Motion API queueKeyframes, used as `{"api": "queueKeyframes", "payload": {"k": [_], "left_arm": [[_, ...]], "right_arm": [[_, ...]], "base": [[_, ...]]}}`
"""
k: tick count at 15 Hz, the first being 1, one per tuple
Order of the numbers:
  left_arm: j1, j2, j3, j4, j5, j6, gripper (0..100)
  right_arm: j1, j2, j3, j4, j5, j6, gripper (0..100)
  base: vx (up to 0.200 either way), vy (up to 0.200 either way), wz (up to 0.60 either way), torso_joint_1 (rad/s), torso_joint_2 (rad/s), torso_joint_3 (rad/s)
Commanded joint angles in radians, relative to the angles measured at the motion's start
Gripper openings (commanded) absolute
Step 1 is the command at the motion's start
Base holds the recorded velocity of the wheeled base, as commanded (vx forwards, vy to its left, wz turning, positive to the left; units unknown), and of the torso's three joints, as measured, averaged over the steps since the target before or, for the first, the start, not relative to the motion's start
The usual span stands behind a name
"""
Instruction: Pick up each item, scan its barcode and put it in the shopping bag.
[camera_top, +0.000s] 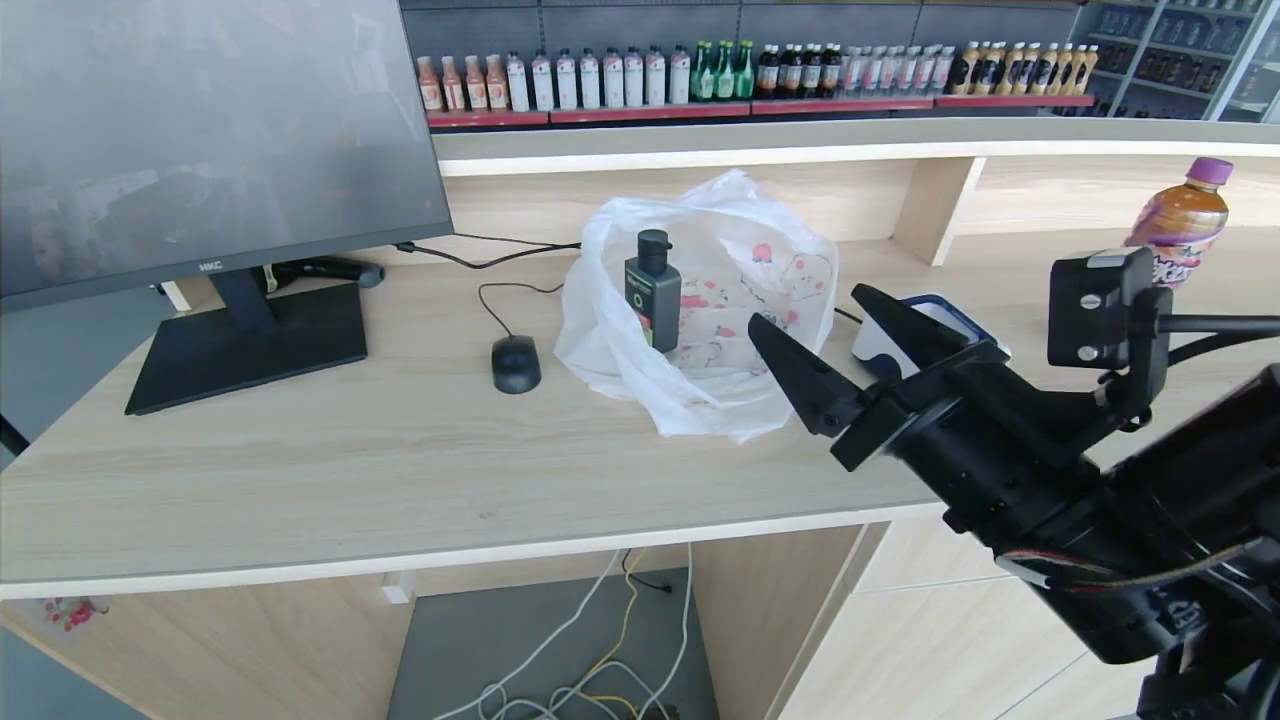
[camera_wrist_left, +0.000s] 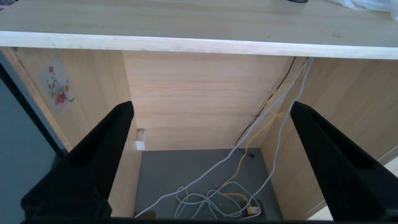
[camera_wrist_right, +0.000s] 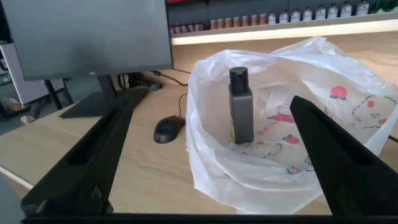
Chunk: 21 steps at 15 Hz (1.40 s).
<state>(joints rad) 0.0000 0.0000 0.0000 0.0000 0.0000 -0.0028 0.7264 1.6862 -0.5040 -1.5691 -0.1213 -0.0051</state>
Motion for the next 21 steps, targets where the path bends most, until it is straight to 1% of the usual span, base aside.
{"api": "queueKeyframes", "payload": {"k": [1,5,6,7,8,9,11,15,21], "left_arm": [[0.0,0.0,0.0,0.0,0.0,0.0,100],[-0.002,0.0,0.0,0.0,0.0,-0.002,100],[0.0,0.0,0.0,0.0,0.0,-0.002,100],[0.0,0.0,0.0,0.0,0.0,-0.002,100],[0.0,0.0,0.0,0.0,0.0,-0.005,100],[0.0,0.0,0.0,0.0,0.0,-0.005,100],[0.0,0.0,0.0,0.0,0.0,0.0,100],[0.0,0.0,0.0,0.0,0.0,-0.002,100],[0.0,0.0,0.0,0.0,0.0,-0.003,100]], "right_arm": [[0.022,-0.062,0.09,-0.002,0.0,-0.003,100],[0.051,-0.056,0.082,-0.002,0.0,-0.003,100],[0.091,-0.042,0.068,-0.002,0.0,-0.003,100],[0.097,-0.034,0.059,-0.002,0.0,-0.003,100],[0.096,-0.036,0.062,-0.002,0.0,-0.003,100],[0.088,-0.042,0.061,-0.002,0.0,-0.003,100],[0.084,-0.042,0.058,-0.002,0.0,-0.001,100],[0.082,-0.037,0.053,-0.002,0.0,0.004,100],[0.08,-0.039,0.059,-0.002,0.0,0.004,100]], "base": [[0.0,0.0,0.0,0.0,0.0,0.0],[0.0,0.0,0.0,0.0,0.0,0.0],[0.0,0.0,0.0,0.0,0.0,0.0],[0.0,0.0,0.0,0.0,0.0,0.0],[0.0,0.0,0.0,0.0,0.0,0.0],[-0.2,0.0,0.0,0.002,0.01,0.007],[0.0,0.0,0.0,0.0,0.0,0.0],[0.0,0.0,0.0,0.0,0.0,0.0],[0.0,-0.2,0.0,0.001,0.0,0.003]]}}
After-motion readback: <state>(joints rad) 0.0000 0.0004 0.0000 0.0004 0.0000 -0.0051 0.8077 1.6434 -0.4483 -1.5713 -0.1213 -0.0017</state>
